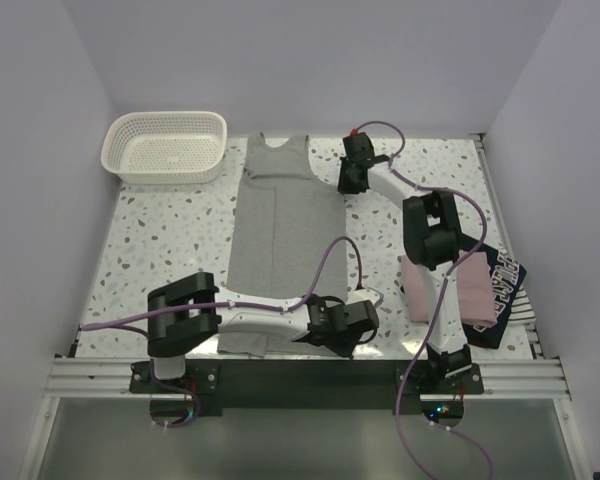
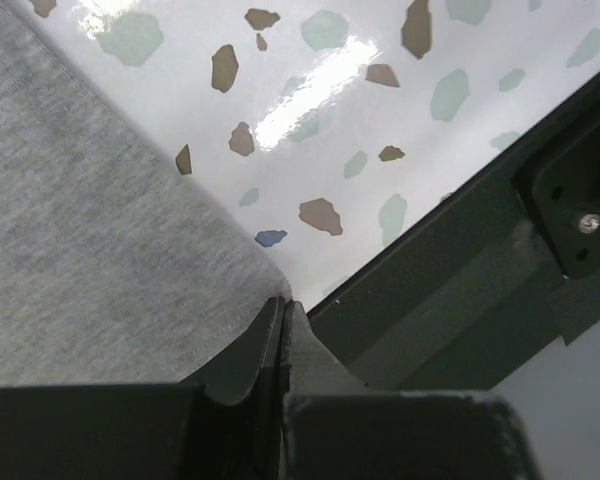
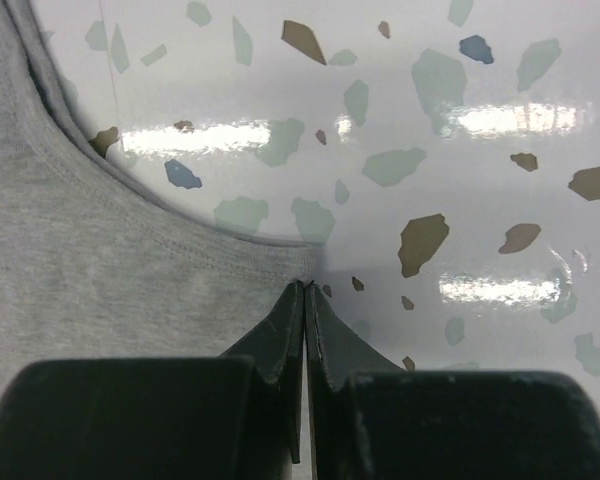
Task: Fold and stack the tank tops
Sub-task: Fold the tank top
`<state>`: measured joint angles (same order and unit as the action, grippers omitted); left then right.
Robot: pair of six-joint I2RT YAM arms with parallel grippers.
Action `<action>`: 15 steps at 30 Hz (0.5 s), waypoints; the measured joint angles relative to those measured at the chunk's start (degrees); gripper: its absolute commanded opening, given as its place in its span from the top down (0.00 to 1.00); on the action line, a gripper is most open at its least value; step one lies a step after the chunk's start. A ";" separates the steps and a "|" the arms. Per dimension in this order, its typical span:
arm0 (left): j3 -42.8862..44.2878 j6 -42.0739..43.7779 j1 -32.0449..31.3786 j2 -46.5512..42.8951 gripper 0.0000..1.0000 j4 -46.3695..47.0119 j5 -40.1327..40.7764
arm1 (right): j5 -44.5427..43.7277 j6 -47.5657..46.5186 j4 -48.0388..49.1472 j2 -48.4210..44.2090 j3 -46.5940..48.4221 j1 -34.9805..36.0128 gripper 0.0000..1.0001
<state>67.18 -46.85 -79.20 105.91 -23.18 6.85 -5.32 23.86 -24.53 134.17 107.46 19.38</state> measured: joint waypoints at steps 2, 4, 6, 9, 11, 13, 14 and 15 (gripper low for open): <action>0.11 0.35 -0.09 -1.29 1.00 -0.09 0.00 | -0.20 0.87 -0.35 0.00 0.09 -0.59 1.00; 0.52 0.76 -0.24 -2.75 1.00 -0.07 0.02 | -0.55 1.68 -0.44 0.00 0.09 -1.40 1.00; 0.90 1.05 -0.42 -4.33 1.00 0.11 0.00 | -1.18 2.10 -0.79 -0.20 0.07 -2.32 1.00; 1.14 1.44 -0.52 -6.75 1.00 1.07 -0.11 | -1.81 2.51 -1.49 -0.59 -0.37 -3.72 1.00; 1.14 1.46 -0.55 -7.72 1.00 1.81 -0.26 | -2.49 2.71 -1.75 -0.92 -0.79 -4.50 1.00; 0.94 1.42 -0.55 -8.28 1.00 2.54 -0.44 | -2.67 2.73 -1.95 -1.20 -1.11 -4.87 1.00; 0.48 1.40 -0.55 -8.76 1.00 3.15 -0.46 | -2.67 2.73 -2.08 -1.27 -1.16 -5.05 1.00; -0.26 1.38 -0.55 -9.40 1.00 3.67 -0.44 | -2.62 2.84 -2.01 -1.33 -1.31 -5.11 1.00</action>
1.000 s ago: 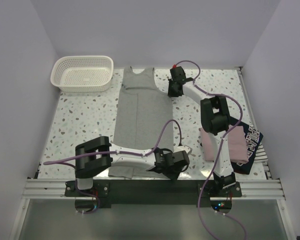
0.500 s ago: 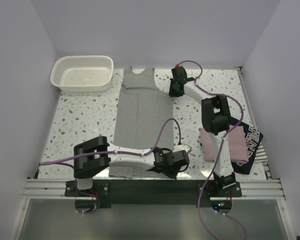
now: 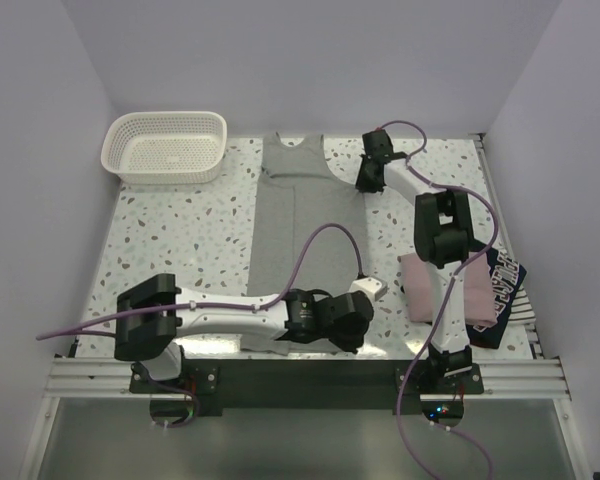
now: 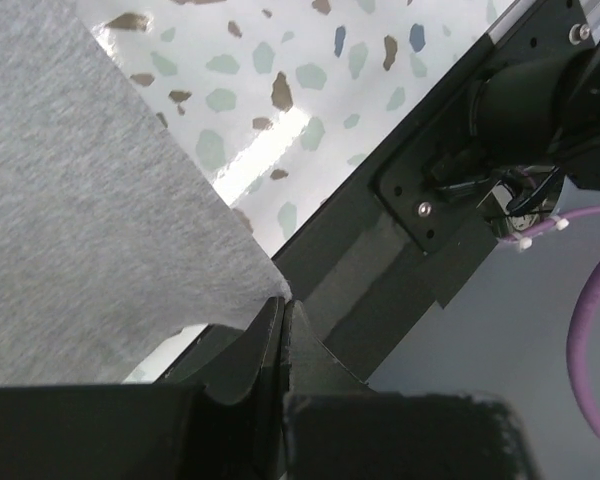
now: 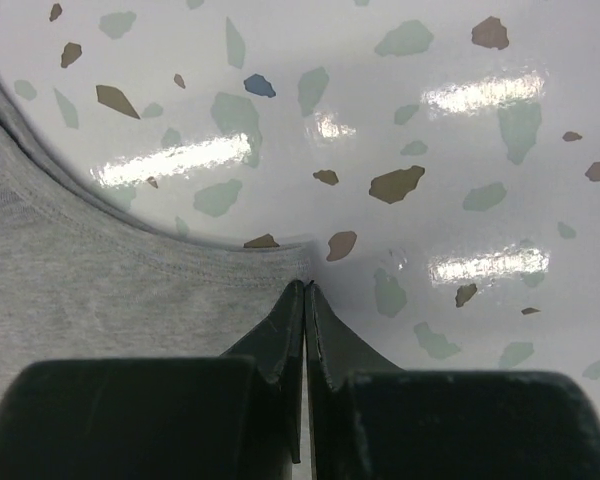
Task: Fold and stack the tank tops
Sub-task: Fold the tank top
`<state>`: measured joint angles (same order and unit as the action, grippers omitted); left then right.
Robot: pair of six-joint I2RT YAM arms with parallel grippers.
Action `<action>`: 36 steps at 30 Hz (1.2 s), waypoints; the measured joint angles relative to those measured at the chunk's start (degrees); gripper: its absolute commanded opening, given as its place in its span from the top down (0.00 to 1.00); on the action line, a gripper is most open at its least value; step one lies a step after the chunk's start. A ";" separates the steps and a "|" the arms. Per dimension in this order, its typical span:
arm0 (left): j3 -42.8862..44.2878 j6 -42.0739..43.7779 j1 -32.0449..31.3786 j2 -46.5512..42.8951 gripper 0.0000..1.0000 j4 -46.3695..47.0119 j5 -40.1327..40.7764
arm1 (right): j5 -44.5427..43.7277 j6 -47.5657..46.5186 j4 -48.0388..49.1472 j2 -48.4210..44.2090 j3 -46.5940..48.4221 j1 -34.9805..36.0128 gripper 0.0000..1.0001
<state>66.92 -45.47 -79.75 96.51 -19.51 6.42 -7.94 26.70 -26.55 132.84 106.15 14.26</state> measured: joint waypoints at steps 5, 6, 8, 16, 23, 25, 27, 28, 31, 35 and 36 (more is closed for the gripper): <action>-6.45 -1.25 0.00 -5.42 1.00 1.66 1.11 | 0.26 0.81 0.02 -0.50 -0.74 -0.02 1.00; -7.98 -1.66 -0.02 -6.84 1.00 1.70 1.49 | 0.39 1.03 0.04 -0.50 -0.74 0.00 1.00; -10.64 -2.47 0.00 -9.49 1.00 2.10 2.21 | 0.83 1.77 0.04 -0.50 -0.74 0.02 1.00; -19.21 -5.97 -0.02 -15.58 1.00 4.55 4.07 | 1.95 5.51 0.96 -1.92 -2.08 0.33 1.00; -24.79 -9.20 0.00 -19.28 1.00 4.85 6.25 | 2.03 8.26 2.27 -5.68 -2.21 2.14 1.00; -25.73 -10.47 -0.02 -20.31 1.00 4.55 7.26 | 2.14 8.52 2.32 -5.68 -0.92 3.04 1.00; -26.27 -11.82 -0.02 -21.18 1.00 3.80 8.37 | 2.14 8.83 1.79 -5.60 0.90 4.22 1.00; -26.43 -12.28 -0.02 -21.46 1.00 3.48 8.76 | 2.16 8.94 1.75 -5.49 1.92 4.79 1.00; -27.43 -14.05 -0.04 -22.38 1.00 3.02 9.86 | 2.56 9.27 1.73 -4.28 5.84 6.80 1.00; -29.51 -16.04 -0.04 -23.91 1.00 1.64 10.67 | 2.80 9.42 1.73 -1.38 9.90 9.35 1.00; -30.14 -16.81 -0.04 -24.50 1.00 0.87 10.91 | 2.89 9.44 1.84 -0.35 10.71 9.94 1.00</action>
<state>36.77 -62.28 -79.79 72.01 -18.63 17.32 -5.06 36.14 -24.71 132.49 116.86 24.21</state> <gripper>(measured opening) 0.016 0.014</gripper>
